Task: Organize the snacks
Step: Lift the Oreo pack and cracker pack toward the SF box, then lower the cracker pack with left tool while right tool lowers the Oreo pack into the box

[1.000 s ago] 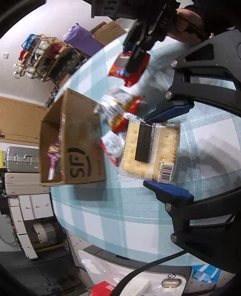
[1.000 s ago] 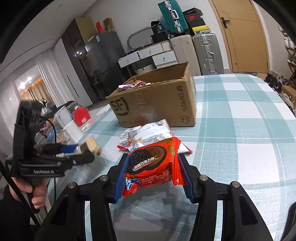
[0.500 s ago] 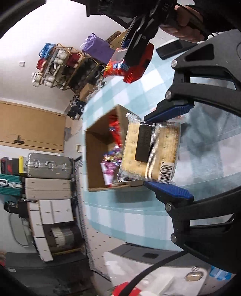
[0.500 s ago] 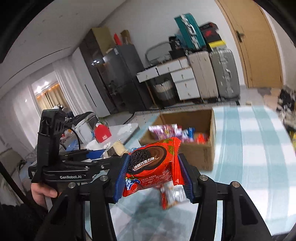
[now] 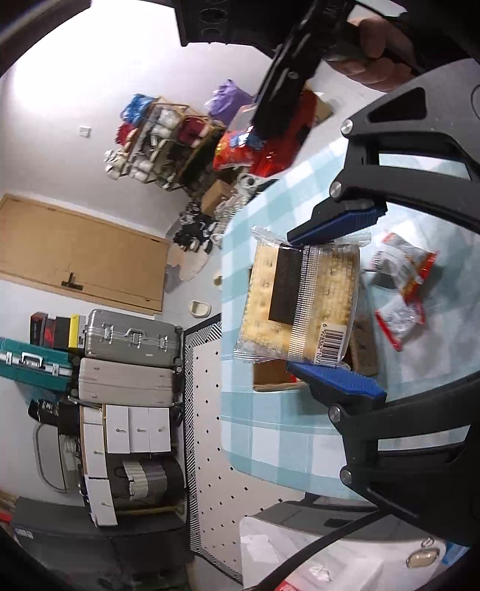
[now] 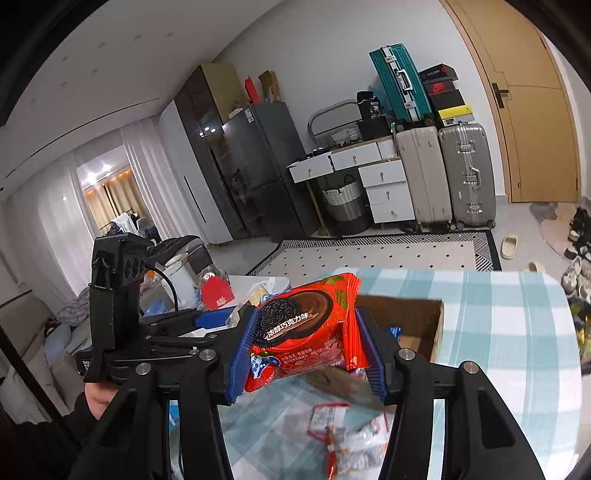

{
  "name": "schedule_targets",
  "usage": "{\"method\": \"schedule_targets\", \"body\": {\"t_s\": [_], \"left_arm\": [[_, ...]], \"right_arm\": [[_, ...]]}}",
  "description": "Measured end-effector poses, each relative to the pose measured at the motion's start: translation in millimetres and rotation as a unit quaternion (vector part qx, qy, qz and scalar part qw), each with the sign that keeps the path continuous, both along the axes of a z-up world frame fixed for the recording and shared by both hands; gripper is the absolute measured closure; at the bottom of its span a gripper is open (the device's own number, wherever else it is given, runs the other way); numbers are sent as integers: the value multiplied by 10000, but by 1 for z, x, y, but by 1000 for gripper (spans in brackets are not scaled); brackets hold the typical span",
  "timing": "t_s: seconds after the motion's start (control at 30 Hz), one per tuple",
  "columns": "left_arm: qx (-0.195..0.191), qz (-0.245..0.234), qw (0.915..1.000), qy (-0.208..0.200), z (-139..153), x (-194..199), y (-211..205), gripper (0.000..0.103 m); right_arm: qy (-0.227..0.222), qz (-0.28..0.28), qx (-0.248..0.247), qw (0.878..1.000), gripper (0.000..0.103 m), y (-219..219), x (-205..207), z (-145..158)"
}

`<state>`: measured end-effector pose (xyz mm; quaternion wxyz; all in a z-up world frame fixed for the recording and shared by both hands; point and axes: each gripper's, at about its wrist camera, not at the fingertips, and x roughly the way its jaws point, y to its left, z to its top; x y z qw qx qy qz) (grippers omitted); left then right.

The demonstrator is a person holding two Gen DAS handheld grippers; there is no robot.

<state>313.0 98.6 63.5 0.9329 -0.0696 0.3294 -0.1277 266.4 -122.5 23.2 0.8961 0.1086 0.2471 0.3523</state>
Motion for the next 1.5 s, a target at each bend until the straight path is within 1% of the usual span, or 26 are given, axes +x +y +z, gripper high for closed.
{"method": "schedule_targets", "body": {"t_s": [0.03, 0.13, 0.27, 0.33, 0.43, 0.63, 0.73, 0.87, 0.93, 1.07, 1.2, 1.37, 1.43, 1.5], "left_arm": [[-96, 47, 9999, 79, 0, 7, 2, 44], [-364, 130, 9989, 262, -2, 26, 8, 44], [-444, 226, 9985, 234, -6, 38, 9, 44], [-415, 232, 9986, 222, -7, 42, 8, 44], [-284, 250, 9990, 244, -13, 54, 4, 44], [-139, 253, 9987, 414, -30, 72, 0, 44], [-20, 245, 9983, 526, -39, 83, -5, 44], [178, 354, 9973, 612, -52, 99, -10, 44], [266, 385, 9969, 625, -58, 107, -12, 44], [246, 395, 9956, 809, -73, 125, -11, 43], [346, 498, 9939, 923, -90, 144, -10, 43], [318, 417, 9919, 1160, -115, 166, -13, 43], [288, 388, 9901, 1318, -124, 175, -15, 43], [277, 327, 9898, 1361, -129, 181, -17, 43]], "right_arm": [[-15, 51, -40, 10000, 51, 3, 4, 4], [-62, -22, -271, 9996, 51, 9, 17, 12], [-40, -50, -259, 9996, 51, 13, 31, 18], [-60, -70, -311, 9995, 51, 16, 38, 17], [66, -90, -276, 9996, 51, 17, 49, 14], [119, -200, -344, 9991, 51, 19, 60, 7], [270, -226, -331, 9988, 51, 18, 69, -1], [436, -251, -457, 9977, 51, 18, 84, -17], [574, -288, -425, 9970, 51, 16, 93, -25], [748, -350, -442, 9956, 51, 11, 107, -41], [858, -393, -501, 9943, 51, 9, 120, -56], [997, -401, -564, 9926, 51, 10, 134, -72], [1046, -393, -607, 9919, 51, 12, 138, -80], [1118, -390, -622, 9910, 50, 14, 142, -88]]}}
